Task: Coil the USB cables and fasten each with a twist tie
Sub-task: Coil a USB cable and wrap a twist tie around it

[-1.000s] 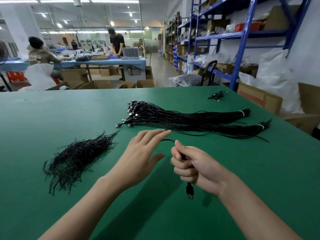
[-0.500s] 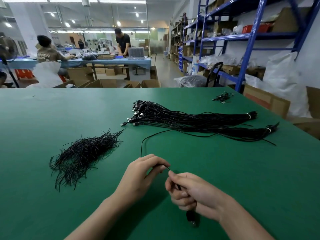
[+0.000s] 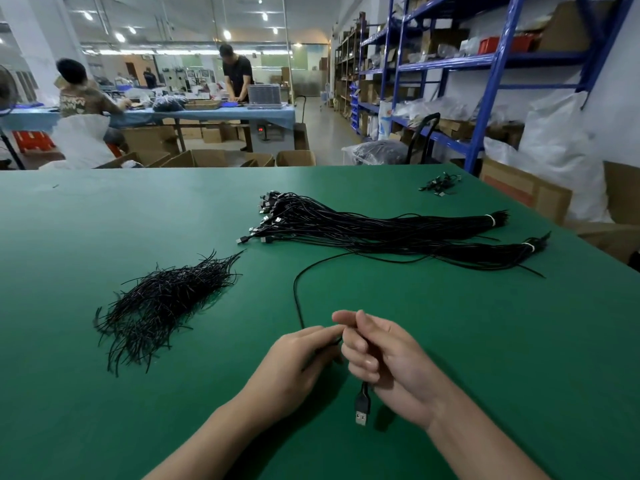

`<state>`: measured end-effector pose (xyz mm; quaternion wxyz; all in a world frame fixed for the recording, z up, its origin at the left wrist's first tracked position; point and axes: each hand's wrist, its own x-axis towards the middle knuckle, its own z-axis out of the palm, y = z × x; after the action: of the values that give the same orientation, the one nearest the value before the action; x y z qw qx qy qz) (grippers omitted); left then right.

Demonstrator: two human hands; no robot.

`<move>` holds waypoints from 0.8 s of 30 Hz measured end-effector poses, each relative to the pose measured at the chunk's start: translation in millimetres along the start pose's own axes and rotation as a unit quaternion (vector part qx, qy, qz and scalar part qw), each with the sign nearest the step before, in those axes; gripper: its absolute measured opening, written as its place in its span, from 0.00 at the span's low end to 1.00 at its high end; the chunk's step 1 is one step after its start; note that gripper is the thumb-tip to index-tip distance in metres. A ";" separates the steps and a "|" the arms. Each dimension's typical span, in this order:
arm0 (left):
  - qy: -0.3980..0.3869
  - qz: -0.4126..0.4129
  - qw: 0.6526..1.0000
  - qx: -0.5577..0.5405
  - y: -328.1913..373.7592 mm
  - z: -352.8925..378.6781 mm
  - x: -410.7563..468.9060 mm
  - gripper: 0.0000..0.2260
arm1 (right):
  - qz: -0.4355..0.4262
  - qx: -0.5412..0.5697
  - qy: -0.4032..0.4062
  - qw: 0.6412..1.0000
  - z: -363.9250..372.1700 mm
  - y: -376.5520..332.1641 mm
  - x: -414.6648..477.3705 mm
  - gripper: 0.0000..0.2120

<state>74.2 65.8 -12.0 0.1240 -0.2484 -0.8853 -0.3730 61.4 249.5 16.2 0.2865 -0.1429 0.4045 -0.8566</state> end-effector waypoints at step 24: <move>0.204 0.109 0.973 0.026 27.2 -19.3 4.8 0.04 | -0.103 -0.539 0.077 0.832 -3.5 -2.3 -5.3 0.31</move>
<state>85.3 69.8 19.6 0.3483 -0.2591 -0.8180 -0.3773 63.1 256.0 15.7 0.0420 -0.2493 0.8057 -0.5356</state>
